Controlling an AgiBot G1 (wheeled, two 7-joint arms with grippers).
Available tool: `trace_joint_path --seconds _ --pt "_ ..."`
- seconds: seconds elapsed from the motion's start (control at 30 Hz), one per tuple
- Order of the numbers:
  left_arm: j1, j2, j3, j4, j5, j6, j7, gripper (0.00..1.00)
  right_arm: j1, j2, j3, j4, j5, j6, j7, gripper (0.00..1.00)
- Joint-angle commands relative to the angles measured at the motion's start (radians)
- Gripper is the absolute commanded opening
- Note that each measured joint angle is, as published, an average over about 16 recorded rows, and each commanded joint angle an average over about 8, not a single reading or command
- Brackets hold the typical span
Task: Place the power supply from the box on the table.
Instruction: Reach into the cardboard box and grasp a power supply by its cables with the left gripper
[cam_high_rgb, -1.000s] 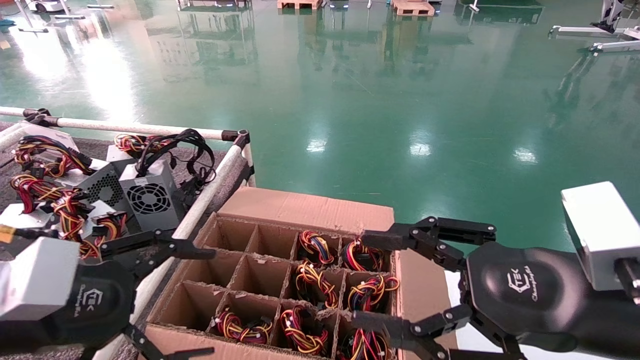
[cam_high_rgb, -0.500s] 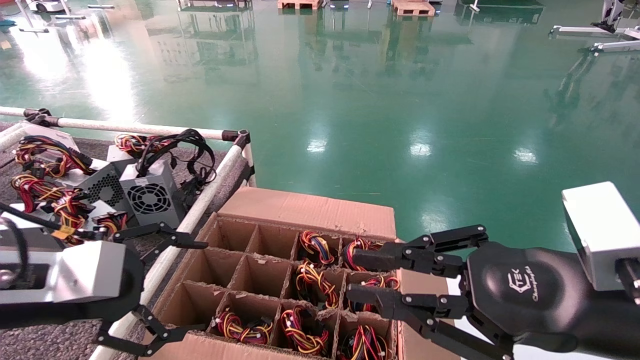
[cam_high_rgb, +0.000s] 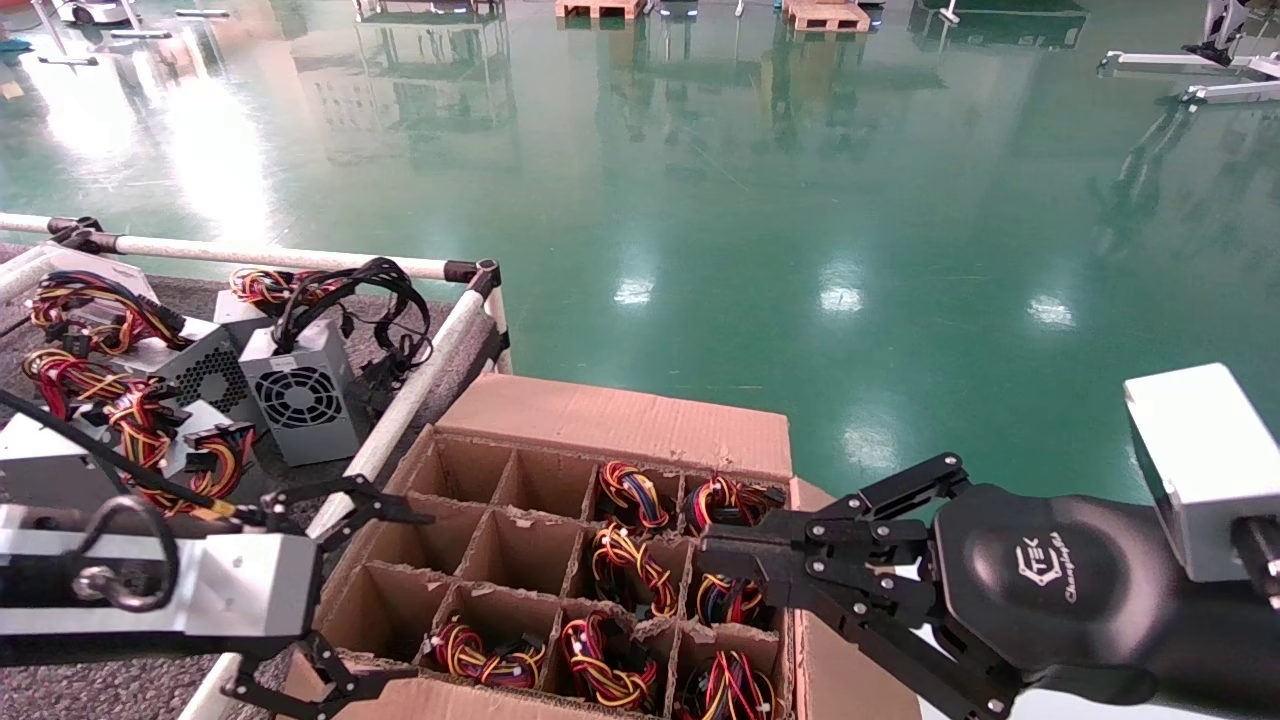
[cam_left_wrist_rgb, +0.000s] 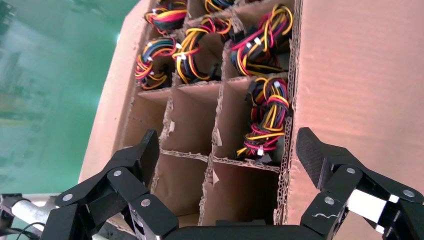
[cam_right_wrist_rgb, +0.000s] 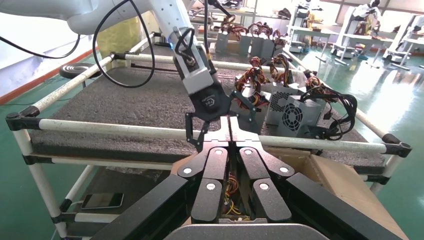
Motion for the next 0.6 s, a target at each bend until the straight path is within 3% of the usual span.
trace_joint_path --seconds 0.03,0.6 --pt "0.0 0.007 0.012 -0.001 0.016 -0.008 0.01 1.0 0.0 0.0 0.0 0.0 0.0 0.0 0.0 0.0" --pt "0.004 0.037 0.045 -0.007 0.069 -0.049 0.039 1.0 0.0 0.0 0.0 0.0 0.0 0.0 0.0 0.0"
